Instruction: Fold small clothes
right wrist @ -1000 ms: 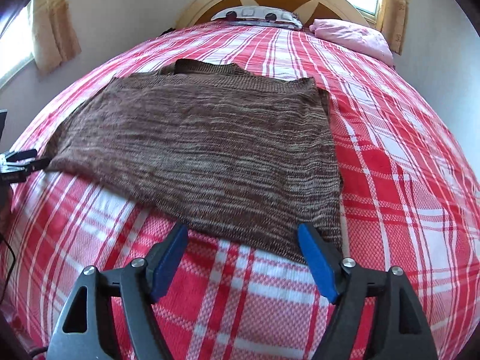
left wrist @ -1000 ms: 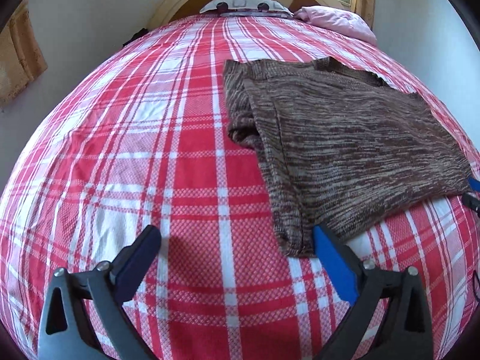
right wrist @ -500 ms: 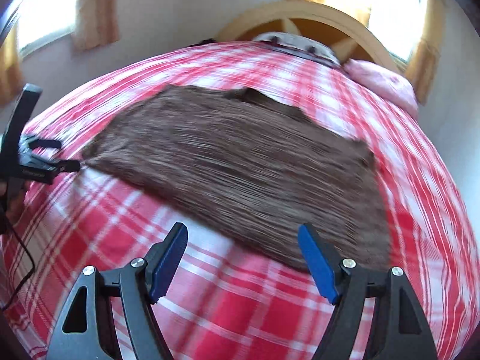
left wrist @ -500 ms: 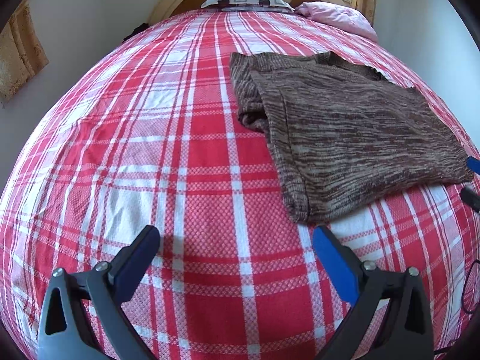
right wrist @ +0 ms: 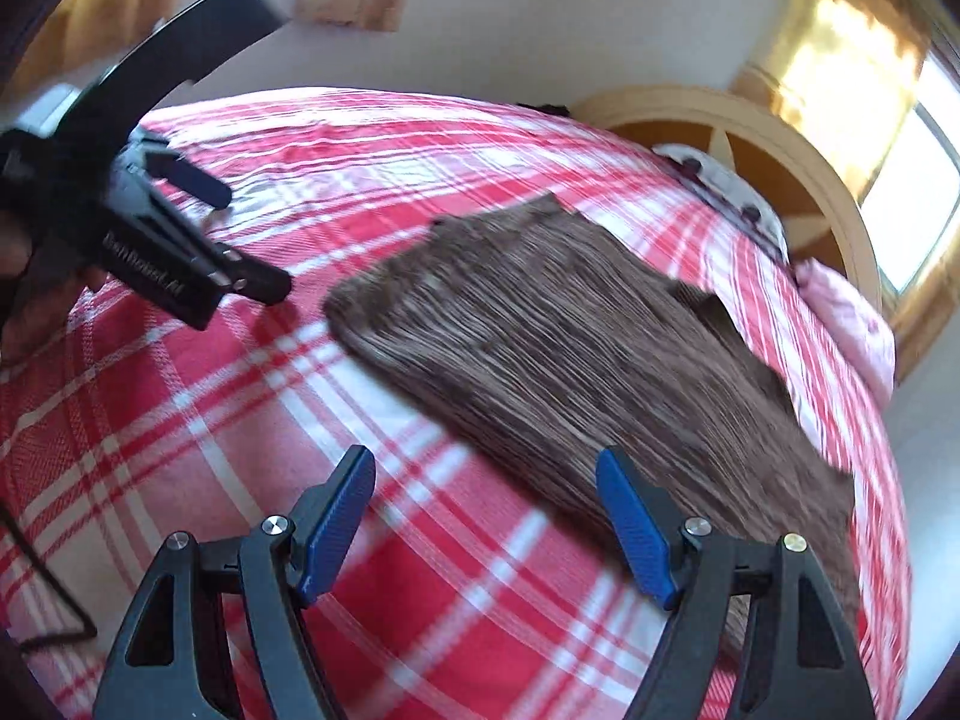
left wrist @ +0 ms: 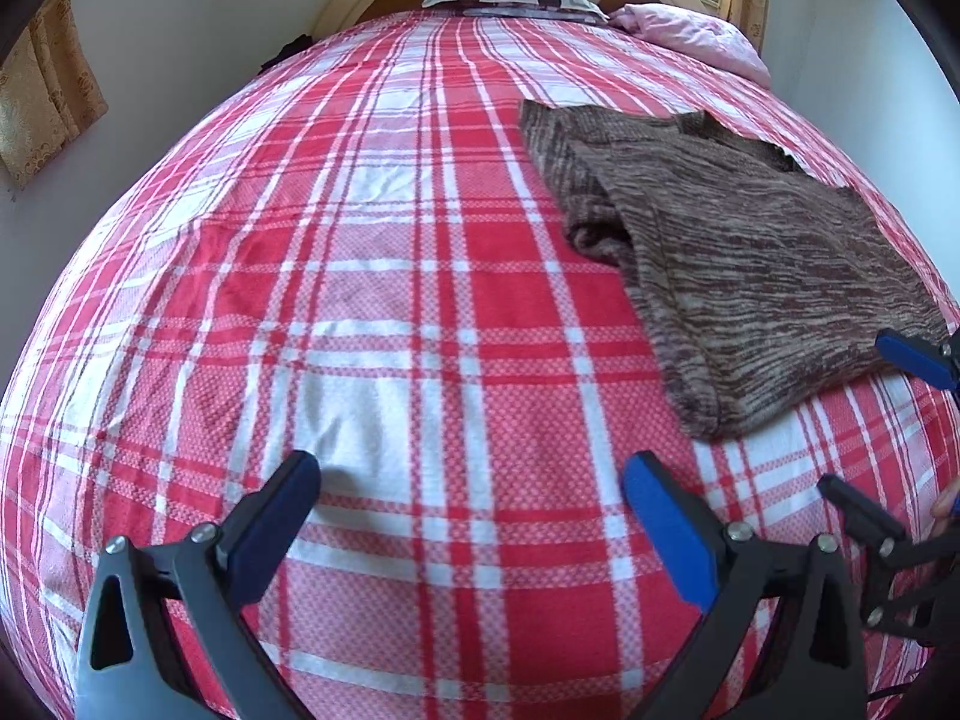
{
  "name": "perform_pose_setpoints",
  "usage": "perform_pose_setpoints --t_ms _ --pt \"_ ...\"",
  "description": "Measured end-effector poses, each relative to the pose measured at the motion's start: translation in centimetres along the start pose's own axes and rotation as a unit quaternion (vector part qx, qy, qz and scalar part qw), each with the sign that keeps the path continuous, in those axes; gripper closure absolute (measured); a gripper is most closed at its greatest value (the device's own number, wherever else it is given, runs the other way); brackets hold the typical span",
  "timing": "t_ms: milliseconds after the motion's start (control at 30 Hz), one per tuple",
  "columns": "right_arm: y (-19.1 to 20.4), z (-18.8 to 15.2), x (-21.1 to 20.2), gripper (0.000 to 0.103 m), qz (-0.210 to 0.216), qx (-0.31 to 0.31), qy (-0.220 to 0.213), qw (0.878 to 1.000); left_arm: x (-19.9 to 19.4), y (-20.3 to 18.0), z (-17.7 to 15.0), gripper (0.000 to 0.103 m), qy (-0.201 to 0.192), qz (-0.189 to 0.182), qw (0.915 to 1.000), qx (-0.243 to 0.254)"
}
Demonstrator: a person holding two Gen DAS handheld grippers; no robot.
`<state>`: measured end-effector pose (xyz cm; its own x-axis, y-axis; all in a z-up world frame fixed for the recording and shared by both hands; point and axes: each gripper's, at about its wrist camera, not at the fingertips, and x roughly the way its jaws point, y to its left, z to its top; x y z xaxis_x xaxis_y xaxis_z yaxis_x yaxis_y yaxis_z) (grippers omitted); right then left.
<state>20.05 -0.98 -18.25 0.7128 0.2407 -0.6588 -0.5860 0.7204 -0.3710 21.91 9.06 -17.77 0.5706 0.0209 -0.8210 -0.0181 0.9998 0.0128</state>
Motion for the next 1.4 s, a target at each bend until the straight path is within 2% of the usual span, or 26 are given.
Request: perform_pose_setpoints --t_ms 133,267,400,567,733,767,833,867,900,967,1100,1200,1267,1400 --pt "1.7 1.2 0.5 0.026 -0.016 -0.036 -0.011 0.999 0.2 0.7 0.2 0.0 0.0 -0.001 1.0 -0.003" --pt "2.2 2.4 1.6 0.026 -0.008 -0.037 -0.012 0.999 0.1 1.6 1.0 0.0 -0.003 -0.01 0.9999 -0.01" --pt "2.1 3.2 2.4 0.026 -0.017 -0.033 -0.01 0.999 0.1 4.0 2.5 0.0 -0.015 -0.023 0.9984 -0.05" --pt "1.6 3.7 3.5 0.026 -0.014 -0.013 -0.005 1.0 0.1 5.2 4.3 0.0 -0.039 -0.052 0.9957 -0.066" --pt "2.3 4.1 3.8 0.026 -0.028 -0.026 -0.013 0.999 1.2 4.0 6.5 0.0 -0.051 -0.088 0.9934 -0.053" --pt "2.5 4.2 3.8 0.029 -0.03 -0.03 -0.014 0.999 1.6 3.5 7.1 0.0 -0.054 -0.105 0.9918 -0.049" --pt "2.8 4.1 4.0 0.043 -0.025 -0.036 -0.015 0.999 2.4 2.6 8.1 0.001 -0.052 -0.124 0.99 -0.042" --pt "2.9 4.0 4.1 0.057 -0.02 -0.038 -0.013 0.999 3.0 2.0 8.8 0.001 -0.048 -0.139 0.9884 -0.038" --pt "3.0 4.0 4.1 0.065 -0.019 -0.041 -0.013 0.999 3.5 1.5 9.4 0.001 -0.045 -0.152 0.9867 -0.036" --pt "3.3 3.9 4.2 0.067 -0.022 -0.047 -0.012 0.999 4.2 0.9 10.4 0.006 -0.044 -0.168 0.9842 -0.036" --pt "3.0 3.9 4.3 0.071 -0.015 -0.037 -0.012 0.999 6.1 -0.3 12.6 0.006 -0.035 -0.197 0.979 -0.04" --pt "2.4 3.9 4.5 0.071 -0.006 -0.024 -0.012 1.0 7.5 -1.1 13.9 0.008 -0.027 -0.199 0.9789 -0.037" --pt "2.4 3.9 4.6 0.071 -0.006 -0.022 -0.013 1.0 8.6 -1.5 14.9 0.015 -0.017 -0.197 0.9799 -0.031" --pt "2.7 3.8 4.6 0.071 -0.008 -0.024 -0.014 1.0 9.5 -1.8 16.0 0.016 -0.014 -0.197 0.9799 -0.025"
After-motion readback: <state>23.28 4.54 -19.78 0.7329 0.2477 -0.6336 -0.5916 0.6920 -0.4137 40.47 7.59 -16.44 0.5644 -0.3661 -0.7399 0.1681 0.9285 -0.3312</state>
